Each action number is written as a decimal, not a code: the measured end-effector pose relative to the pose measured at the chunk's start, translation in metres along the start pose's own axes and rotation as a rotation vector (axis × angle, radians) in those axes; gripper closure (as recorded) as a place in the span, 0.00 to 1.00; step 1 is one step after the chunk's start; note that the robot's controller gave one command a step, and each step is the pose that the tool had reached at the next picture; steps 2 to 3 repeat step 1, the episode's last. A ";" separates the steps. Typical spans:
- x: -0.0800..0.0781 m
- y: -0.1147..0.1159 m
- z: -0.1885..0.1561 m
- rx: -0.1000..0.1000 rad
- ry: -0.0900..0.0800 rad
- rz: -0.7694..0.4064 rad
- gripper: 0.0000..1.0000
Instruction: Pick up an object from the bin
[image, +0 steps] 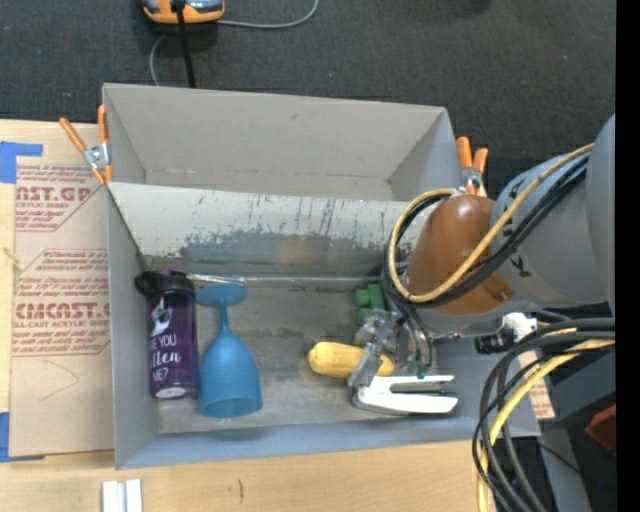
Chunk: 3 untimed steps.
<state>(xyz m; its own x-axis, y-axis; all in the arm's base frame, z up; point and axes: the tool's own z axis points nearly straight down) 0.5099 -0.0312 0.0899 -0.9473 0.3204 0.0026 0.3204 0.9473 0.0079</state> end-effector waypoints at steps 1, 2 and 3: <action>0.006 0.001 -0.135 -0.001 -0.003 0.045 1.00; 0.006 0.001 -0.135 -0.001 -0.003 0.045 1.00; 0.006 0.001 -0.135 -0.001 -0.003 0.045 1.00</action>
Offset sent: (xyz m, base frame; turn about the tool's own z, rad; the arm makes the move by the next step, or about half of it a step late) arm 0.0000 0.0000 0.0000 0.0000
